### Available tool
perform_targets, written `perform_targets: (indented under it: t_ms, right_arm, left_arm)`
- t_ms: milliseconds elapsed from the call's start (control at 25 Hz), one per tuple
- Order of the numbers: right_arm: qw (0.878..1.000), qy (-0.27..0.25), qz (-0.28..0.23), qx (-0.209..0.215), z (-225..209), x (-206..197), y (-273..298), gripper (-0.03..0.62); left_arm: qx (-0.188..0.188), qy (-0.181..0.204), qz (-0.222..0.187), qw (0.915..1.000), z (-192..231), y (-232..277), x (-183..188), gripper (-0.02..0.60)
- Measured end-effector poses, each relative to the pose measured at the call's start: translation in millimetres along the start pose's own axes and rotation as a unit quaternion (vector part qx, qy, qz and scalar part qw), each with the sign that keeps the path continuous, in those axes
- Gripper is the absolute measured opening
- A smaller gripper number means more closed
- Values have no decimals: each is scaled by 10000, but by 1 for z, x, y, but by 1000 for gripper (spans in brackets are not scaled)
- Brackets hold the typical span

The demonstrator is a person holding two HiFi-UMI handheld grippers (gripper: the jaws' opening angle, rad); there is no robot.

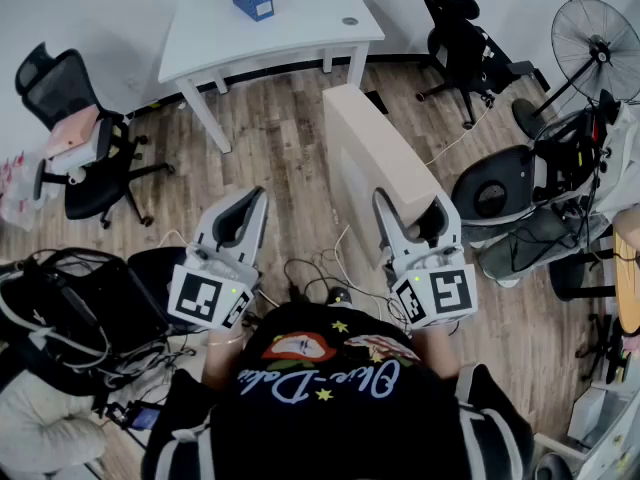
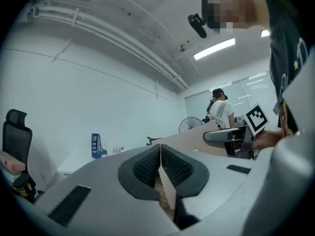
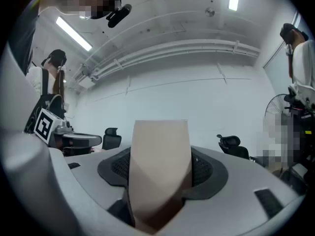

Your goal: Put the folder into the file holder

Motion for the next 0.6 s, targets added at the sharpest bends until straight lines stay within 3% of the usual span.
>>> perform_targets:
  t_ms: [600]
  right_arm:
    - [9996,136,-124,229,-50,5,1,273]
  left_arm:
    - [192,110,73,9997,-28,28,0,5]
Point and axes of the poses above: the fingertips, and each gripper's own axes: y forward along the fingers, z to its left, x out of its top, the point moved 3 cm from there along -y, backward along the fingers, and after that the axes turned 2 degrees about -z, right-handed, at the moved point
